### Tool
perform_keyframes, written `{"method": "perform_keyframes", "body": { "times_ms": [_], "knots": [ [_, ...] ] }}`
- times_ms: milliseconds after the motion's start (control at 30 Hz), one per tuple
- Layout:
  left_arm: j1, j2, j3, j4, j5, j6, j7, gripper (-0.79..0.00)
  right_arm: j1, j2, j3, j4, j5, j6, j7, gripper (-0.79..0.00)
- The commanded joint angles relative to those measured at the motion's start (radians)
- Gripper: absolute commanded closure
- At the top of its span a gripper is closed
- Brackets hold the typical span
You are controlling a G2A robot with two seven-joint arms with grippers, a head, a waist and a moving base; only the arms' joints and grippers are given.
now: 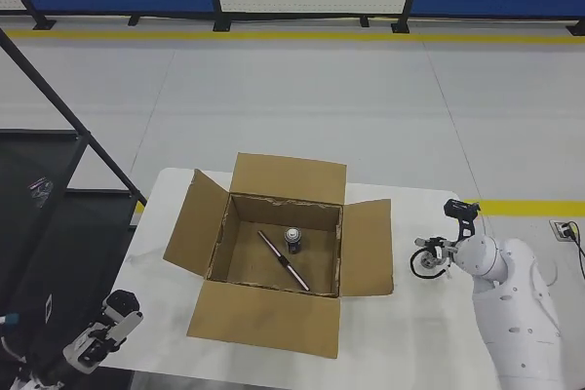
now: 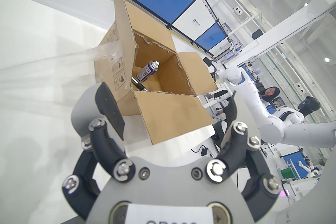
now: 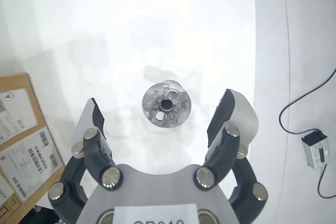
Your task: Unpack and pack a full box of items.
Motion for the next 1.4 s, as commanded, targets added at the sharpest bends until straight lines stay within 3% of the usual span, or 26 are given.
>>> {"method": "perform_keyframes", "body": {
  "times_ms": [0,33,67,133,233,467,567,700,867,1033,1167,1367],
  "knots": [
    [0.000,0.000,0.002,0.003,0.002,0.002,0.001,-0.785,0.022,0.002,-0.002,0.054,-0.001,-0.010,0.005,-0.646],
    [-0.001,0.000,0.003,0.005,0.002,0.002,0.002,-0.785,0.031,0.004,-0.005,0.075,-0.005,-0.014,0.013,-0.542],
    [-0.001,0.000,0.004,0.006,0.003,0.004,0.003,-0.785,0.040,0.005,-0.007,0.091,-0.007,-0.020,0.020,-0.379],
    [-0.002,0.000,0.007,0.009,0.006,0.006,0.004,-0.785,0.052,0.006,-0.011,0.115,-0.002,-0.031,0.022,-0.286],
    [-0.006,0.000,0.012,0.010,0.009,0.008,0.004,-0.785,0.063,0.008,-0.017,0.136,-0.005,-0.025,0.011,-0.003],
    [-0.010,0.001,0.015,0.011,0.009,0.010,0.005,-0.785,0.043,0.014,0.000,0.032,0.047,-0.040,-0.039,0.000],
    [-0.010,0.001,0.015,0.012,0.008,0.010,0.007,-0.785,-0.007,0.014,0.011,-0.119,0.079,-0.028,-0.092,0.000],
    [-0.011,0.002,0.016,0.014,0.004,0.006,0.007,-0.785,-0.158,0.006,-0.002,-0.487,0.190,-0.035,-0.183,0.000],
    [-0.006,0.001,0.013,0.019,-0.004,-0.004,0.014,-0.785,-0.259,0.000,-0.103,-0.751,0.312,-0.130,-0.161,0.000],
    [0.013,0.000,0.000,0.030,-0.016,-0.022,0.031,-0.785,-0.222,-0.009,-0.262,-0.780,0.226,-0.128,-0.159,0.000],
    [0.034,-0.002,-0.022,0.038,-0.028,-0.038,0.047,-0.785,-0.217,-0.022,-0.338,-0.794,0.143,-0.037,-0.322,0.000],
    [0.050,-0.003,-0.040,0.038,-0.042,-0.045,0.048,-0.785,-0.252,-0.024,-0.348,-0.854,0.251,-0.117,-0.383,0.000]
  ]
}}
